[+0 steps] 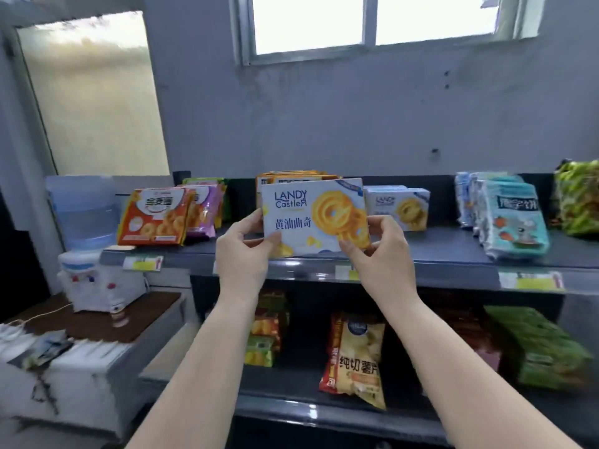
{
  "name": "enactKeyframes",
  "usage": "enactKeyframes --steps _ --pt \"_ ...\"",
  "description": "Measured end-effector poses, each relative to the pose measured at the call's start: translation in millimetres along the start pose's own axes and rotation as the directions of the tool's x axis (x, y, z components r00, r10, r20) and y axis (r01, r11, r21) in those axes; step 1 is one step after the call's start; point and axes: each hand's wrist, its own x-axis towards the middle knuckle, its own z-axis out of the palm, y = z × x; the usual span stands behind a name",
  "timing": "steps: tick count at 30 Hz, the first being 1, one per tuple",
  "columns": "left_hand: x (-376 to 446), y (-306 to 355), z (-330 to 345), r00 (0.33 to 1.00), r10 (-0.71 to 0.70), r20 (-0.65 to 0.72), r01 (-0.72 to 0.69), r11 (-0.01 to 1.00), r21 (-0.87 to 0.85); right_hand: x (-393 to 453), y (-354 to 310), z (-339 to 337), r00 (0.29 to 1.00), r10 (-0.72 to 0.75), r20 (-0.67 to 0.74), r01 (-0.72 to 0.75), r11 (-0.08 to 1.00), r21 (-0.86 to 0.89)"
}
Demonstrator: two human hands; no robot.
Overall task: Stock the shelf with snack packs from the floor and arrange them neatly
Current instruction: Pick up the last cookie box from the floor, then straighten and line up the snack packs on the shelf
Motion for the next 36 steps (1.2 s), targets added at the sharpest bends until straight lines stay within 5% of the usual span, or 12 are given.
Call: enactKeyframes --steps 10,17,20,26,31,36 --pt "40.3 -34.7 148.4 0.940 -0.015 0.342 0.023 1.000 -0.019 71.3 100.3 -68.0 0.980 0.186 -0.075 -0.200 0.904 -0.379" --pt "81.1 -75.5 197.4 0.840 -0.159 0.519 -0.038 0.936 0.350 138.0 123.9 -41.5 0.924 0.379 -0.059 -0.253 0.489 -0.834" --pt "95.3 -74.4 207.7 0.789 -0.179 0.588 -0.102 0.905 0.413 159.2 133.7 -32.3 0.898 0.431 -0.089 -0.295 0.440 -0.848" --pt "89.9 -62.4 173.9 0.824 -0.010 0.567 -0.230 0.908 0.350 152.2 117.8 -13.5 0.953 0.244 -0.177 -0.292 0.593 -0.750" --pt "94.3 -38.8 90.1 0.888 0.161 0.431 -0.332 0.872 0.359 127.7 52.3 44.9 1.000 0.006 -0.015 -0.014 0.760 -0.649" --pt "120.3 -35.3 -7.5 0.911 0.246 0.330 -0.376 0.825 0.423 102.7 -25.2 126.5 0.973 -0.182 0.145 0.228 0.869 -0.439"
